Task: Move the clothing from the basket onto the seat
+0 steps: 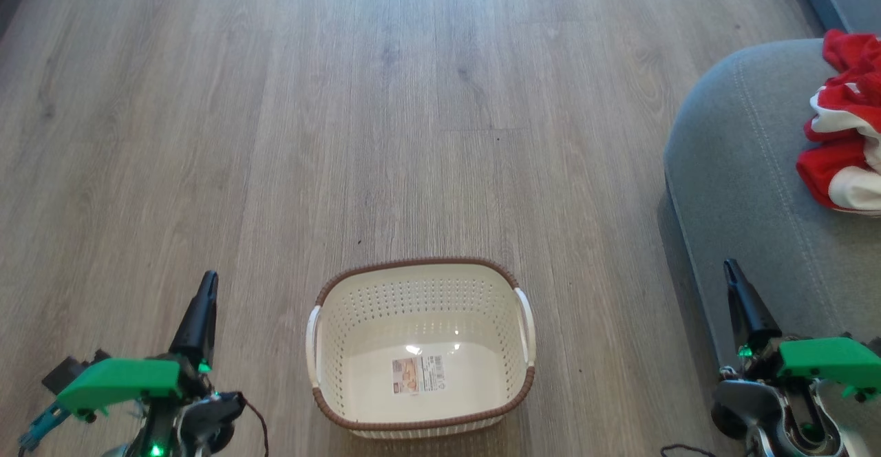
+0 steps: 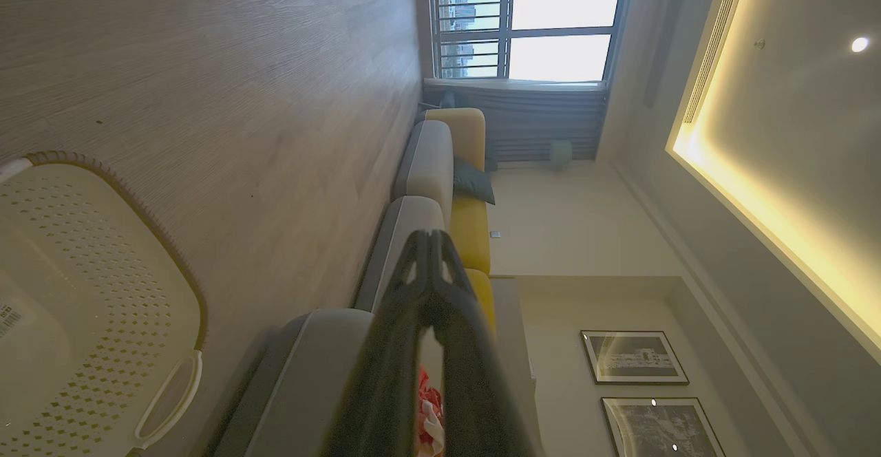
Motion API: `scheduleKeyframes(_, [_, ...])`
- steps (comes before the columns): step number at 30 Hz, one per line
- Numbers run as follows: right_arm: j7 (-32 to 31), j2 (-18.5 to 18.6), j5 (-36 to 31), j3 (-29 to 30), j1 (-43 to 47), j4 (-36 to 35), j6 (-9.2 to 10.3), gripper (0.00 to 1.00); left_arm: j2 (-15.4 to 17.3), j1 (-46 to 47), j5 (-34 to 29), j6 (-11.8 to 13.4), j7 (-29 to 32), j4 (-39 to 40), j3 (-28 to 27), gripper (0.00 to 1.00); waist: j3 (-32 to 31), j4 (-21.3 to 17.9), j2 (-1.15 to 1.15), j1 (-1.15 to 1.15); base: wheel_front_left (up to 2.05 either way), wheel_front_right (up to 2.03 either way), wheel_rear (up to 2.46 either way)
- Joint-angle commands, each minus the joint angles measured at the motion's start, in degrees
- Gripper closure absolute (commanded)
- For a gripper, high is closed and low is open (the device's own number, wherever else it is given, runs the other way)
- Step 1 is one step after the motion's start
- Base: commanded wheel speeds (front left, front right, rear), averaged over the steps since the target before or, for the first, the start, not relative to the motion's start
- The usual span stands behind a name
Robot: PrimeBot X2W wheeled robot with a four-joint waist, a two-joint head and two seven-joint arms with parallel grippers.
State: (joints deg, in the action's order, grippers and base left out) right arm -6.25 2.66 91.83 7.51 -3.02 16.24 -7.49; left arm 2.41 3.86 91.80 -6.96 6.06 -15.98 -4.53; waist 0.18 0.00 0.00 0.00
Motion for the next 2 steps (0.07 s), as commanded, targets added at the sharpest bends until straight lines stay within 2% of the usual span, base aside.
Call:
scheduleKeyframes(1, [-0.2, 0.2, 0.3, -1.0, -3.2, -2.2, 0.0, 1.0, 0.5, 2.3, 0.4, -0.5, 0.4, 1.9, -2.0, 1.0, 0.0, 0.0, 0.0, 0.0, 0.0, 0.0, 0.0])
scheduleKeyframes(2, [-0.2, 0.2, 0.3, -1.0, -3.2, -2.2, 0.0, 1.0, 0.5, 2.3, 0.4, -0.5, 0.4, 1.9, -2.0, 1.0, 0.0, 0.0, 0.0, 0.0, 0.0, 0.0, 0.0])
